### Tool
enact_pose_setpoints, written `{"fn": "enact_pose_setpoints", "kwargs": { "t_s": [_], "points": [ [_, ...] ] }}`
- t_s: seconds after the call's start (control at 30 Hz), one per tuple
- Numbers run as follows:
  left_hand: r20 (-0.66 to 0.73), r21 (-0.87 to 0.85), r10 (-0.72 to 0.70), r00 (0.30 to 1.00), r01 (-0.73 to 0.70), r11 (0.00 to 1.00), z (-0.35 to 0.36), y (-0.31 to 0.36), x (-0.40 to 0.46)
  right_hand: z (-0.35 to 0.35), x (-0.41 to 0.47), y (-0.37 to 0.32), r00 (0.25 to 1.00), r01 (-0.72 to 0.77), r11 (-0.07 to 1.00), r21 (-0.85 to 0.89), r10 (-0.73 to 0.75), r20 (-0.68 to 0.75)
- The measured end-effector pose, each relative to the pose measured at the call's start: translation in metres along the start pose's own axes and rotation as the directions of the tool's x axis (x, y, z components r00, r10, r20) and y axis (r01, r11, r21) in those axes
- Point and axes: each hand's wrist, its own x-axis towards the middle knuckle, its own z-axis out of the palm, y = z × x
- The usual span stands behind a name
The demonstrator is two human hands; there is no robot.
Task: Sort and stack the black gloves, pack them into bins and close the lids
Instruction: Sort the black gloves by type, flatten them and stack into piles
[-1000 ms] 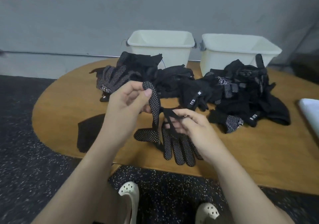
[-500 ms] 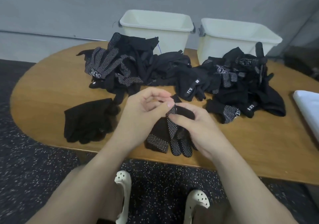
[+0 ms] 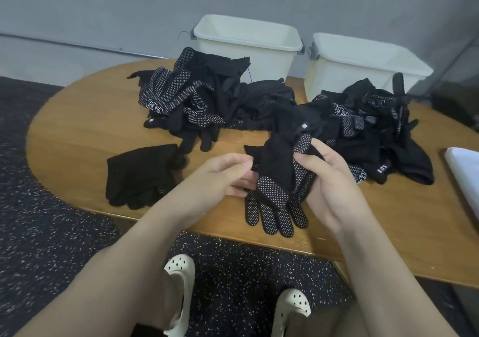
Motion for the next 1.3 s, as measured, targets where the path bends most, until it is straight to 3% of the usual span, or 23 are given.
{"fn": "enact_pose_setpoints", "kwargs": {
  "t_s": [0.23, 0.37, 0.47, 0.7, 0.8, 0.87, 0.97, 1.07, 1.13, 1.2, 1.3],
  "points": [
    [0.053, -0.137, -0.069, 0.996, 0.075, 0.988, 0.007, -0.005, 0.007, -0.003, -0.002, 0.001, 0.999, 0.015, 0.997, 0.078, -0.018, 0.046],
    [0.081, -0.078, -0.007, 0.997, 0.013, 0.997, 0.002, -0.004, 0.009, -0.001, -0.004, 0.005, 0.999, 0.044, 0.997, 0.067, -0.045, 0.016],
    [0.088, -0.149, 0.002, 0.996, 0.011, 0.989, 0.001, 0.001, 0.008, -0.005, -0.004, 0.004, 0.999, 0.043, 0.998, 0.036, -0.043, -0.02],
    [0.177, -0.135, 0.088, 0.98, -0.064, 0.989, 0.001, 0.005, 0.004, -0.012, -0.004, 0.003, 0.995, 0.06, 0.998, 0.026, -0.058, -0.077],
    [0.186, -0.093, 0.087, 0.979, -0.07, 0.993, -0.002, 0.006, 0.001, -0.014, -0.003, 0.005, 0.988, 0.053, 0.998, -0.014, -0.055, -0.147],
    [0.126, -0.048, 0.092, 0.988, -0.086, 0.995, -0.004, 0.005, 0.002, -0.016, -0.001, 0.008, 0.972, 0.056, 0.988, -0.141, -0.087, -0.218],
    [-0.003, -0.093, 0.103, 0.995, -0.103, 0.99, -0.006, 0.006, 0.005, -0.018, 0.001, 0.015, 0.934, 0.116, 0.852, -0.51, -0.269, -0.236],
    [-0.1, -0.158, 0.131, 0.986, -0.146, 0.977, -0.006, 0.008, 0.006, -0.014, 0.001, 0.022, 0.896, 0.183, 0.668, -0.721, -0.416, -0.158],
    [-0.15, -0.205, 0.139, 0.979, -0.168, 0.964, -0.004, 0.008, 0.008, -0.01, -0.003, 0.024, 0.851, 0.26, 0.487, -0.834, -0.523, -0.04],
    [-0.174, -0.235, 0.162, 0.971, -0.2, 0.951, -0.002, 0.008, 0.009, -0.003, -0.009, 0.022, 0.835, 0.378, 0.357, -0.854, -0.529, 0.149],
    [-0.172, -0.268, 0.198, 0.965, -0.239, 0.933, -0.001, 0.008, 0.009, 0.009, -0.014, 0.027, 0.854, 0.447, 0.306, -0.841, -0.426, 0.3]
  ]
}}
